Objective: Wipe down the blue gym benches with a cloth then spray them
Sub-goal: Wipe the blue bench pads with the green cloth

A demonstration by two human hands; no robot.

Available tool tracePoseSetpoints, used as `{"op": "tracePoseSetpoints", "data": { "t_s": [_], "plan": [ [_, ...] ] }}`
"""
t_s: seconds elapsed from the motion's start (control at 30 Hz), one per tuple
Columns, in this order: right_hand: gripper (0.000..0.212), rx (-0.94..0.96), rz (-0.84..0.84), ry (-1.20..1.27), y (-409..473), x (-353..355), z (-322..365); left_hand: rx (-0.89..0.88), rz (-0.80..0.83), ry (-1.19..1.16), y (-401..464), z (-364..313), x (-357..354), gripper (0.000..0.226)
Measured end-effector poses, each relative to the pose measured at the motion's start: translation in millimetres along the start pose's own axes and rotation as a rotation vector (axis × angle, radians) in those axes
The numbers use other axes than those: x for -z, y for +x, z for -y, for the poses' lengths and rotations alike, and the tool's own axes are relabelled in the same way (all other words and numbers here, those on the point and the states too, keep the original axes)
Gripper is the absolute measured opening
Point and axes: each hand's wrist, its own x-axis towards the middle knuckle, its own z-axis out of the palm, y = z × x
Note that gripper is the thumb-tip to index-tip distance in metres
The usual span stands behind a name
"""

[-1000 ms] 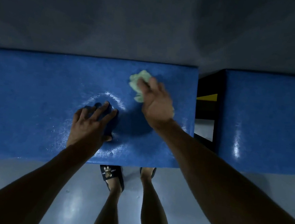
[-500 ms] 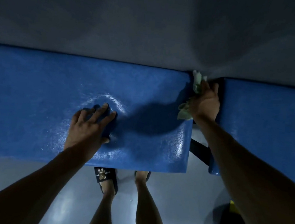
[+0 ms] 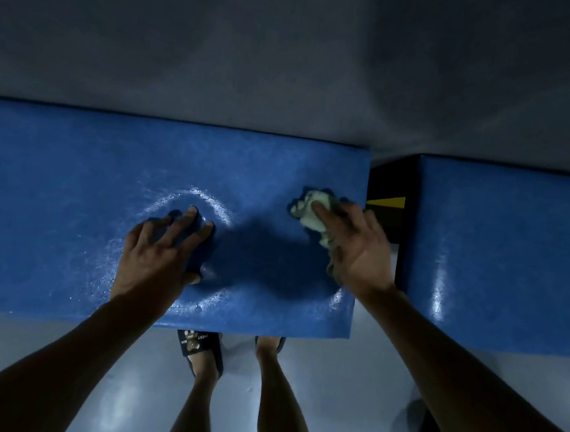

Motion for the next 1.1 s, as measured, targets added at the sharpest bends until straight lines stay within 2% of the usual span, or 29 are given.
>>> {"op": "tracePoseSetpoints", "data": {
  "t_s": [0.13, 0.23, 0.3, 0.4, 0.5, 0.67, 0.73, 0.83, 1.03, 1.1],
  "plan": [
    [0.080, -0.227, -0.158, 0.118, 52, 5, -31, -0.004, -0.017, -0.004, 0, 0, 0, 0.103],
    [0.061, -0.362, -0.327, 0.213, 82, -3, -45, -0.008, -0.031, -0.002, -1, -1, 0, 0.102],
    [0.059, -0.377, -0.376, 0.258, 78, -11, -47, -0.005, -0.027, 0.002, 0, -1, 0, 0.102],
    [0.066, -0.417, -0.357, 0.344, 36, -16, -31, 0.001, -0.016, 0.012, -1, -1, -1, 0.104],
    [0.066, -0.367, -0.285, 0.276, -29, -20, -2, 0.003, -0.006, 0.016, -1, -2, -1, 0.105],
    [0.047, -0.176, -0.097, 0.176, -99, -25, 34, 0.011, 0.015, 0.035, -1, -4, -1, 0.104],
    [0.047, -0.137, -0.084, 0.165, -78, -21, 24, 0.022, 0.020, 0.022, 0, -5, 0, 0.106],
    [0.060, -0.122, -0.120, 0.155, -22, -12, 7, 0.017, 0.024, 0.031, 0, -6, -1, 0.105],
    [0.066, -0.367, -0.326, 0.137, 73, 6, -20, -0.012, -0.033, 0.017, -2, -1, -3, 0.102],
    [0.063, -0.385, -0.332, 0.110, 81, 3, -20, -0.013, -0.040, 0.015, -2, 0, -3, 0.100]
  ]
}}
